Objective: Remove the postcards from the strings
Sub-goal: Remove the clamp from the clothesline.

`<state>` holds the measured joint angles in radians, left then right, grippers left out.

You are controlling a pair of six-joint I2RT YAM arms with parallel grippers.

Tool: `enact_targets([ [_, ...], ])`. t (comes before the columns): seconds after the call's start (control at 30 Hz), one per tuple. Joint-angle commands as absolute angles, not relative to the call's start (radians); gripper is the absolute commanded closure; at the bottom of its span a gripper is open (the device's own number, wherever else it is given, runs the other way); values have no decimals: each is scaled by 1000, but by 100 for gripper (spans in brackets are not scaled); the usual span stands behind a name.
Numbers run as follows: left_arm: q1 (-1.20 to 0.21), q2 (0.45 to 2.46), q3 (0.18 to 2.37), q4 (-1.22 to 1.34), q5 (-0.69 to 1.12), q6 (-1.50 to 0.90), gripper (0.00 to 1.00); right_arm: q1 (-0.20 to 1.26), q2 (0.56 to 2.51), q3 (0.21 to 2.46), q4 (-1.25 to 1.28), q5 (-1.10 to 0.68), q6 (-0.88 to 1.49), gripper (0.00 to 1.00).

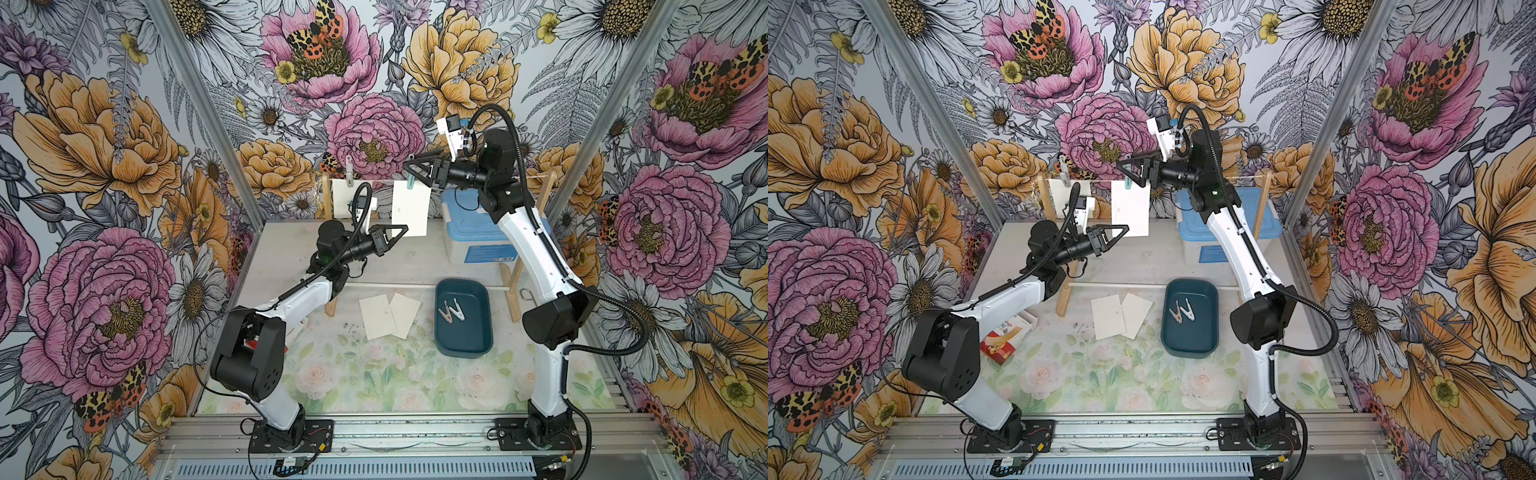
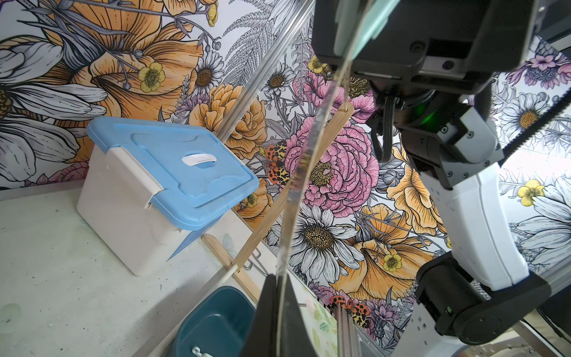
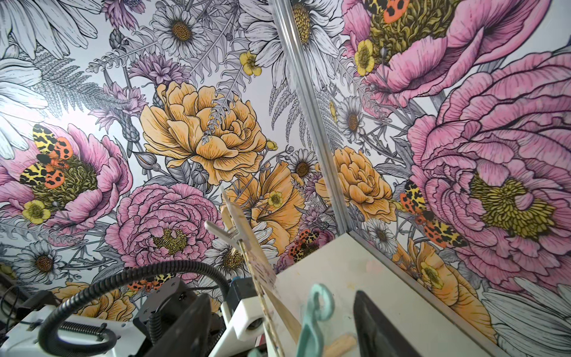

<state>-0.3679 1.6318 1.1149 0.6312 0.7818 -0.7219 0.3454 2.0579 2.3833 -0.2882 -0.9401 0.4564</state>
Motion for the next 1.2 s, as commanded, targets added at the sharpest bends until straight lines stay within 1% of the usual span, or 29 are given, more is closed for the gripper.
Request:
enact_targets([
  [0.0, -355, 1647, 1153, 629, 817, -699, 100, 343, 2071, 2414, -282, -1031, 466, 33],
  [0.2, -354, 1651, 1160, 629, 843, -709, 100, 342, 2076, 2415, -282, -1100, 460, 39],
  [0.27, -354, 1648, 1159, 629, 846, -712, 100, 339, 2080, 2415, -280, -1106, 462, 43],
  [0.47, -354, 1649, 1159, 629, 864, -719, 100, 340, 2084, 2415, -280, -1103, 454, 48],
  [0.53, -354, 1649, 1161, 629, 871, -721, 100, 339, 2090, 2414, -281, -1103, 454, 47],
  [0.63, -353, 1649, 1163, 629, 878, -722, 100, 337, 2097, 2414, -280, -1103, 454, 38],
  [0.7, -352, 1649, 1164, 629, 881, -723, 100, 337, 2101, 2414, -280, -1100, 453, 36],
  [0.93, -352, 1647, 1168, 629, 886, -728, 100, 337, 2108, 2414, -280, -1099, 454, 49],
  [1.1, -353, 1650, 1168, 629, 884, -730, 100, 339, 2106, 2414, -280, -1097, 452, 60],
  [1.17, -353, 1652, 1168, 632, 885, -732, 100, 343, 2104, 2414, -281, -1092, 451, 63],
])
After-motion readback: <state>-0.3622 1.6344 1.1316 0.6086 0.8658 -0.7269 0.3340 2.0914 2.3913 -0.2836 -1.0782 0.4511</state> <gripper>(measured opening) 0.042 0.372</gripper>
